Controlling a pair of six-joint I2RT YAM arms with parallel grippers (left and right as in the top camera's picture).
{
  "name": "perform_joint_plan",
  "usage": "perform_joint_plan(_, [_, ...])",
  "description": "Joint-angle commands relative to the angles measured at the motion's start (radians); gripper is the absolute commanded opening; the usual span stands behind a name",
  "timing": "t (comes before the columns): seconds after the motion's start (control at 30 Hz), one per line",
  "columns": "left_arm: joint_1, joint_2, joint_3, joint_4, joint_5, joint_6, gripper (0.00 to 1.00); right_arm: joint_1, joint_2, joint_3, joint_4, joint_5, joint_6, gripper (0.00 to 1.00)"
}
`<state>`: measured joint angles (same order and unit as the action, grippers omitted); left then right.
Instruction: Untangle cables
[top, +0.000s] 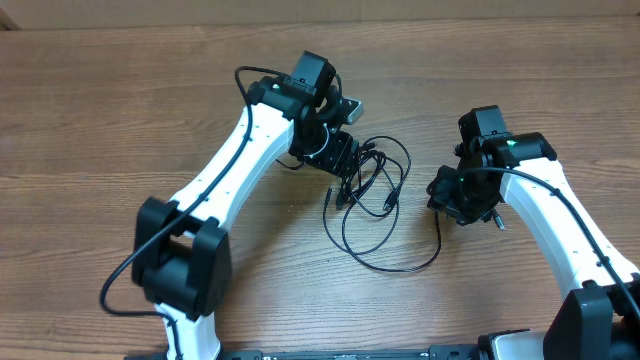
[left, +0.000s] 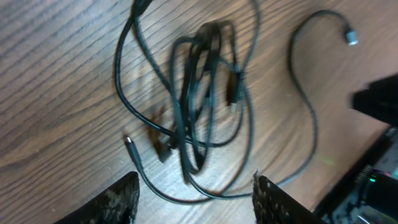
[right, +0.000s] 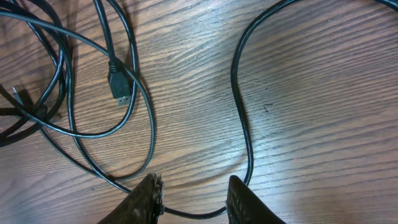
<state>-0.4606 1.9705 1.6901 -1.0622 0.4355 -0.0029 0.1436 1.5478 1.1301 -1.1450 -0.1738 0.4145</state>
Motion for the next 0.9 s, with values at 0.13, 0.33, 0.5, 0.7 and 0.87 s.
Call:
perform_joint_plan(0.13, [0.000, 0.119, -0.018, 0.031, 0.051, -0.012, 0.49, -0.005, 0.003, 0.016, 0.001, 0.023, 0.000, 0.33])
perform_joint_plan(0.33, [0.000, 0.135, -0.018, 0.072, 0.138, -0.012, 0.35, -0.005, 0.003, 0.016, 0.000, 0.023, 0.000, 0.33])
perform_joint_plan(0.5, [0.000, 0.135, -0.018, 0.069, 0.138, -0.012, 0.05, -0.004, 0.003, 0.016, -0.003, 0.022, 0.000, 0.33])
perform_joint_plan(0.7, [0.000, 0.135, -0.018, 0.045, 0.142, -0.002, 0.04, -0.004, 0.003, 0.016, 0.033, -0.095, -0.001, 0.56])
perform_joint_plan(0.87, [0.004, 0.130, -0.016, 0.005, 0.169, 0.031, 0.04, -0.004, 0.003, 0.016, 0.142, -0.328, -0.001, 0.62])
